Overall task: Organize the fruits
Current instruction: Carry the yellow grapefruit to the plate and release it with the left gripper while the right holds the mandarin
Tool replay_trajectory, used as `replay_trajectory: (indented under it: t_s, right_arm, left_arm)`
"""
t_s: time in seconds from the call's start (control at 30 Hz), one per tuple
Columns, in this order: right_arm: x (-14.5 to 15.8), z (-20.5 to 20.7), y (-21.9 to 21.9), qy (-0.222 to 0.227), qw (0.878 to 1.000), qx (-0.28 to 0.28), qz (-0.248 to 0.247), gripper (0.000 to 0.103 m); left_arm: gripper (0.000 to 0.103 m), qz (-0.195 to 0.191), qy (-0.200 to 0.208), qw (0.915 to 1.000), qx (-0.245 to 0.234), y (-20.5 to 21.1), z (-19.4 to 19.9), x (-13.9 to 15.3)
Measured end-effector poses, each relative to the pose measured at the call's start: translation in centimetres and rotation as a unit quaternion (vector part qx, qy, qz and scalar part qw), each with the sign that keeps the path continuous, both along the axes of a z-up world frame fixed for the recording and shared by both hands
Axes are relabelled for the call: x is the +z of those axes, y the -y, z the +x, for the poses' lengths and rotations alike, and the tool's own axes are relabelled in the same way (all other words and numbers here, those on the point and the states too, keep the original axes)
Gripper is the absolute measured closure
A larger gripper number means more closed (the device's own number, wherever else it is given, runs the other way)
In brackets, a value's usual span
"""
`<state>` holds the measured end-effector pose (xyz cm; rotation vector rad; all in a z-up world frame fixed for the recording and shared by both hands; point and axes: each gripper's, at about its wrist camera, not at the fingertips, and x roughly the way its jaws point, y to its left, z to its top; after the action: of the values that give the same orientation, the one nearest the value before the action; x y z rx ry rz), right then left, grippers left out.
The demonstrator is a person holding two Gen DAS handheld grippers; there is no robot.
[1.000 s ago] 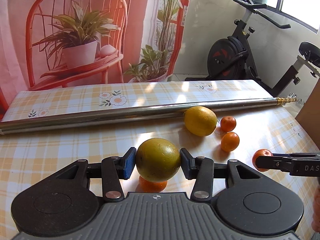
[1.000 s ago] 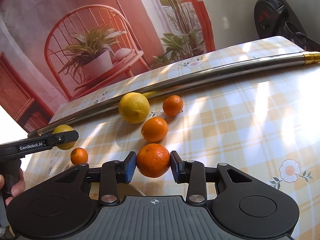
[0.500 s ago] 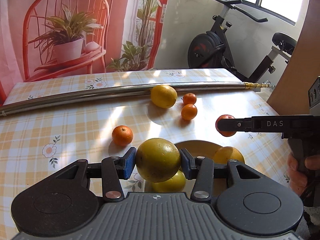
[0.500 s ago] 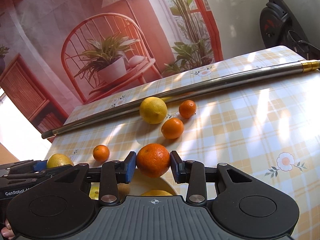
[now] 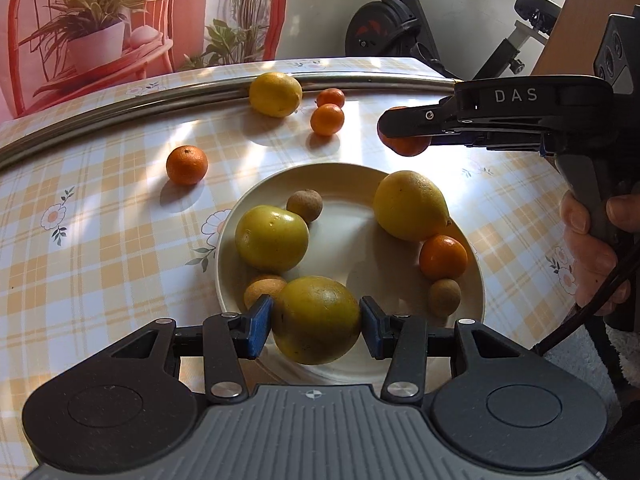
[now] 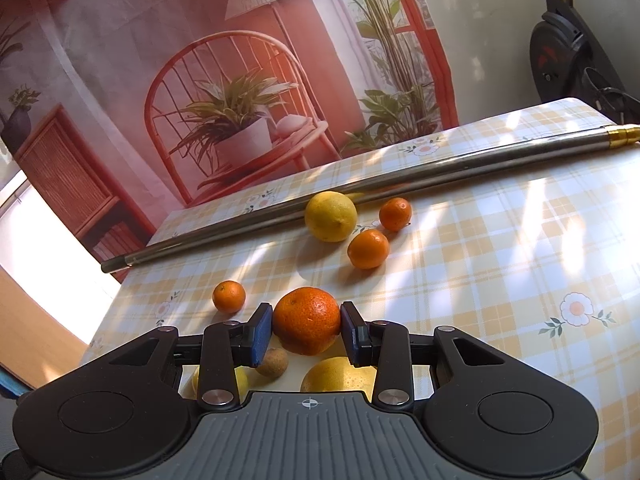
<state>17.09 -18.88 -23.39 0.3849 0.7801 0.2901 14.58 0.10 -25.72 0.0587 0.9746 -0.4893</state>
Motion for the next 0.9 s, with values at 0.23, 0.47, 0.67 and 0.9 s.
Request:
replay_trajectory:
  t_s: [0.23, 0.47, 0.67, 0.9]
  right_arm:
    - [0.2, -0.3, -0.5, -0.003, 1.000, 0.015, -0.003, 0.069]
    - [0.0, -0.2, -0.8, -0.006, 1.000, 0.021, 0.002, 0.069]
    - [-0.2, -0.2, -1.1, -0.013, 0.999, 0.032, 0.008, 0.069]
    - [-0.3, -0.3, -1.6, -0.014, 0.999, 0.031, 0.003, 0.069]
  left_arm:
    - [0.054, 0.024, 0.005, 0.9997, -0.009, 0.3, -0.4, -0.5]
    - [0.054, 0.052, 0.022, 0.9983, -0.014, 0.6, -0.4, -0.5]
    - [0.054, 0.064, 0.033, 0.9974, -0.006, 0.9, -0.1, -0.7]
    - [0.054, 0.076, 0.052, 0.9958, -0.003, 1.1, 0.5, -0.7]
